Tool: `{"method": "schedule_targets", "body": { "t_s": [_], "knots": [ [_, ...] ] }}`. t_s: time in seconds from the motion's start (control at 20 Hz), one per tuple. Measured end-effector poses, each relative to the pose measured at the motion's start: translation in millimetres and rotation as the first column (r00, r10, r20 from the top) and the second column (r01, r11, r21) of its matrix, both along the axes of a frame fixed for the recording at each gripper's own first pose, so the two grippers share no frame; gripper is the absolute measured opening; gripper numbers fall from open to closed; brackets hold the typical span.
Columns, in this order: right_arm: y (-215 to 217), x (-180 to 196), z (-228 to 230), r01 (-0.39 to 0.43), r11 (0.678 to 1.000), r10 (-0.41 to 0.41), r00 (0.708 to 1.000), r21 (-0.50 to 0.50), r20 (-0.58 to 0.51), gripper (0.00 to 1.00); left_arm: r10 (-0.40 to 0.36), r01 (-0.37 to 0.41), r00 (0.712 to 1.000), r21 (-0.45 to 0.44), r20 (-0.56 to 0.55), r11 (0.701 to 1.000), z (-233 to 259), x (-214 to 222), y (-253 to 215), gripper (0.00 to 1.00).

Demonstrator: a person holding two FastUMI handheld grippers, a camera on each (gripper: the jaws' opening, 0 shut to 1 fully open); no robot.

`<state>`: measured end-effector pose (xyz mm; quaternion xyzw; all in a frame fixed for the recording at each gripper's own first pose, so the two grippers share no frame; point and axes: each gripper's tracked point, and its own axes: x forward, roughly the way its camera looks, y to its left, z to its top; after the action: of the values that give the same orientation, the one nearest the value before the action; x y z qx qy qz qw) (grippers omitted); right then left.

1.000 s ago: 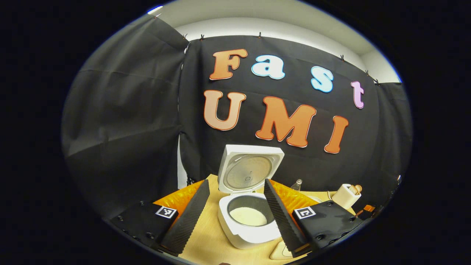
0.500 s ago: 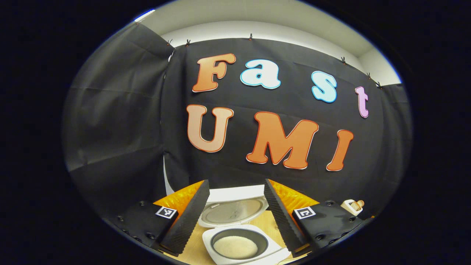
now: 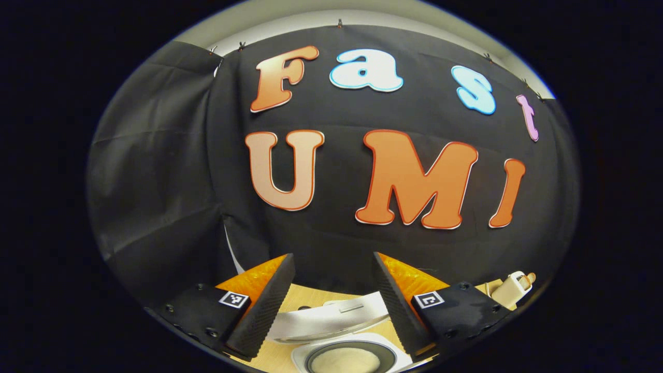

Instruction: Close the left gripper, press the button to open the rice cooker; take a wooden spoon from the chopstick holder with the right hand, scoop a spoonful of rice and pour it into the rice cooker, then put the wooden spoon back into the chopstick holder.

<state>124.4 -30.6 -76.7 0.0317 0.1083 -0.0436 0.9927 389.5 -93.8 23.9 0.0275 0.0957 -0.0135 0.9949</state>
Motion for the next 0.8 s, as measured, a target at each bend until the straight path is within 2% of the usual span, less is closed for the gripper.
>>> {"method": "schedule_targets", "body": {
  "t_s": [0.2,0.3,0.35,0.4,0.65,0.8],
  "knots": [
    [7,-7,44,-0.019,0.999,0.021,0.999,-0.038,0.041,0.95,0.048,-0.049,0.997,-0.013,-0.059,0.999,-29,20,12,1.0],
    [14,-13,64,-0.037,0.997,0.04,0.997,-0.062,0.063,0.95,0.041,-0.047,0.993,-0.051,-0.108,0.998,-48,19,11,1.0],
    [19,-16,73,-0.046,0.996,0.052,0.996,-0.071,0.076,0.95,0.059,-0.064,0.99,-0.044,-0.126,0.997,-55,17,15,1.0],
    [25,-19,81,-0.059,0.995,0.066,0.993,-0.077,0.093,0.95,0.053,-0.057,0.994,-0.034,-0.094,0.998,-51,14,17,1.0],
    [48,-29,101,-0.11,0.99,0.12,0.985,-0.085,0.121,0.95,0.019,-0.022,0.996,-0.036,-0.081,0.999,-51,-1,11,0.99],
    [65,-33,98,-0.156,0.984,0.166,0.979,-0.086,0.119,0.95,0.0,-0.004,0.996,-0.045,-0.088,0.999,-59,-34,3,0.99]
  ]
}}
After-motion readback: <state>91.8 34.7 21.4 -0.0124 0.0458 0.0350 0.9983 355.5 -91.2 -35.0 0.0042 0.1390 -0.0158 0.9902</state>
